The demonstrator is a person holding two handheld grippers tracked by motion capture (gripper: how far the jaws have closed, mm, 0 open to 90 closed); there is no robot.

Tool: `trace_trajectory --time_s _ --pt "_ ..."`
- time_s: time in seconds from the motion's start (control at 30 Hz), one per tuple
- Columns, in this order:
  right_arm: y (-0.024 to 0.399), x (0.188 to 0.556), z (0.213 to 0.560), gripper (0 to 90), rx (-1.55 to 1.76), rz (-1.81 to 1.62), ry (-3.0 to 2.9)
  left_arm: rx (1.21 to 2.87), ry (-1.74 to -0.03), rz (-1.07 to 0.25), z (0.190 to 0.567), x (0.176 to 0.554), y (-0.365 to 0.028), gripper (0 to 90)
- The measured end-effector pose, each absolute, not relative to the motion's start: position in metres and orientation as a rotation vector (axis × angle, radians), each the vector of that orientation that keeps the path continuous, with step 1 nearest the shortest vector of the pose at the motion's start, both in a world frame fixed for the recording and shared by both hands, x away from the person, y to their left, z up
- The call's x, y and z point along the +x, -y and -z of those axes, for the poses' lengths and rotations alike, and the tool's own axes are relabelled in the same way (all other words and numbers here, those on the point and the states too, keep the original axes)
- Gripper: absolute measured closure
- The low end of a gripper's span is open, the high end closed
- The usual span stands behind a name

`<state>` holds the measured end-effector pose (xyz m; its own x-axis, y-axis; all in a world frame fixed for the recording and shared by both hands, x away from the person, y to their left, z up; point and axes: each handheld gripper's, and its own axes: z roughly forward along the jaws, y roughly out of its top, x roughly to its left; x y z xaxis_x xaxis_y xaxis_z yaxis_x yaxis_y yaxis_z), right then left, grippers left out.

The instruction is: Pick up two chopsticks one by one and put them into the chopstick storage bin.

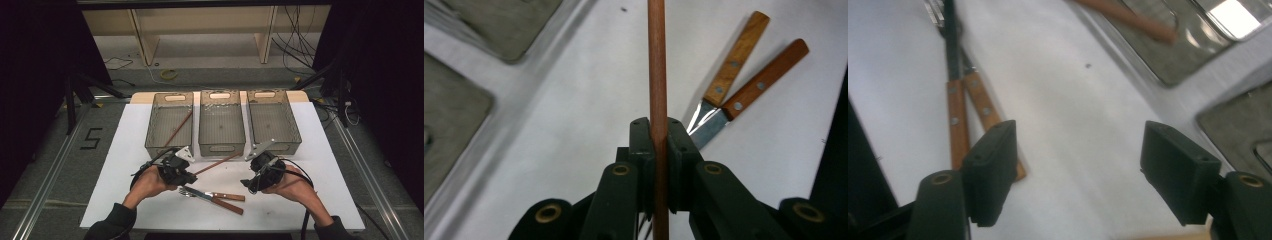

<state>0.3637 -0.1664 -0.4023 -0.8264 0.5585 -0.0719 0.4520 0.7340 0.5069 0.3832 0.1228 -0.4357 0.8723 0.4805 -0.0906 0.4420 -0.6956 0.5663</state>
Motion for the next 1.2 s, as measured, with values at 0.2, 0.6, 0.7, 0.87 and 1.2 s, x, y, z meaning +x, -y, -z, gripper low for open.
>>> trace_trajectory --time_s 0.2,0.6,0.7,0.87,1.2 --pt "0.18 0.367 0.41 30.4 0.923 -0.734 -2.654 2.4 -0.736 -0.126 0.431 0.391 -0.135 84.0" --pt "0.191 0.365 0.427 30.1 0.958 -0.695 -2.639 2.291 -0.832 -0.185 0.417 0.412 -0.148 84.0" --pt "0.193 0.364 0.427 30.0 0.968 -0.705 -2.633 2.262 -0.869 -0.202 0.412 0.421 -0.152 84.0" --pt "0.197 0.363 0.43 29.8 0.976 -0.704 -2.637 2.222 -0.938 -0.231 0.405 0.438 -0.162 84.0" --pt "0.204 0.36 0.432 27.9 1.014 -0.716 -2.6 2.131 -1.066 -0.3 0.396 0.47 -0.185 84.0"
